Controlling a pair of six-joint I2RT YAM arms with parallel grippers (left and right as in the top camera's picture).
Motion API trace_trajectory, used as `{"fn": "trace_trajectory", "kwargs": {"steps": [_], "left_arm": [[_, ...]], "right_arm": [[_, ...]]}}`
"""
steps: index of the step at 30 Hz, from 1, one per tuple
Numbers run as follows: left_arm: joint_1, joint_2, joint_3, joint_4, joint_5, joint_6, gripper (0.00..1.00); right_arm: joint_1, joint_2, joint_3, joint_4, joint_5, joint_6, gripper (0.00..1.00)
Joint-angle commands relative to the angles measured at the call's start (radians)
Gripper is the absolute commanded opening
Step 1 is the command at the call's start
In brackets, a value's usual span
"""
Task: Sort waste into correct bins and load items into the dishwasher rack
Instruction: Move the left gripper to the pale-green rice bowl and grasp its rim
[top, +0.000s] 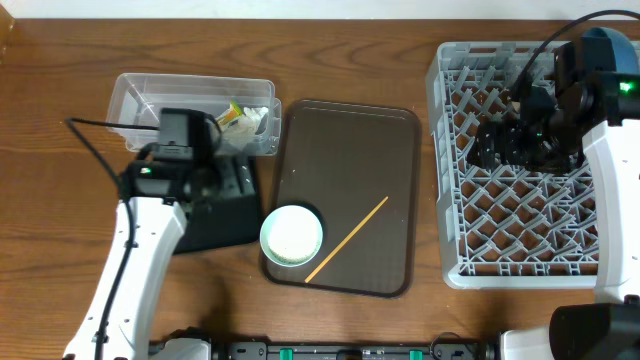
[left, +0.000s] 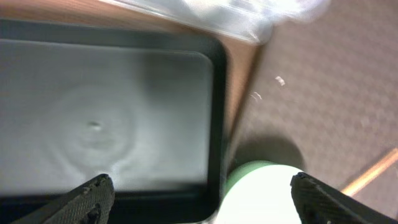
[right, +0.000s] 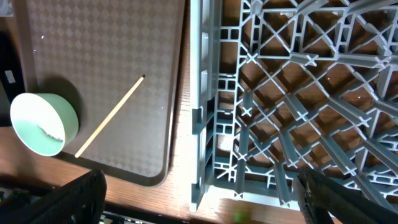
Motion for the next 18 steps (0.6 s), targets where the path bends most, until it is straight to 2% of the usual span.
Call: {"fn": "trace_trajectory", "kwargs": {"steps": [1, 9, 13, 18], "left_arm": [[-0.091, -0.003, 0.002, -0.029, 0.042, 0.02, 0.88], [-0.371, -0.002, 0.002, -0.072, 0.042, 0.019, 0.85], [-0.484, 0.017, 0.002, -0.058, 0.023, 0.018, 0.8], [-0.584, 0.084, 0.002, -0.034, -0.026, 0.015, 0.8]], "right_arm": [[0.008, -0.01, 0.002, -0.001, -0.011, 0.008, 0.96], [0.008, -0.01, 0.002, 0.0, -0.003, 0.008, 0.96], [0.008, -0.01, 0.002, -0.001, -0.003, 0.008, 0.96], [0.008, -0.01, 0.002, 0.0, -0.003, 0.008, 0.96]]}}
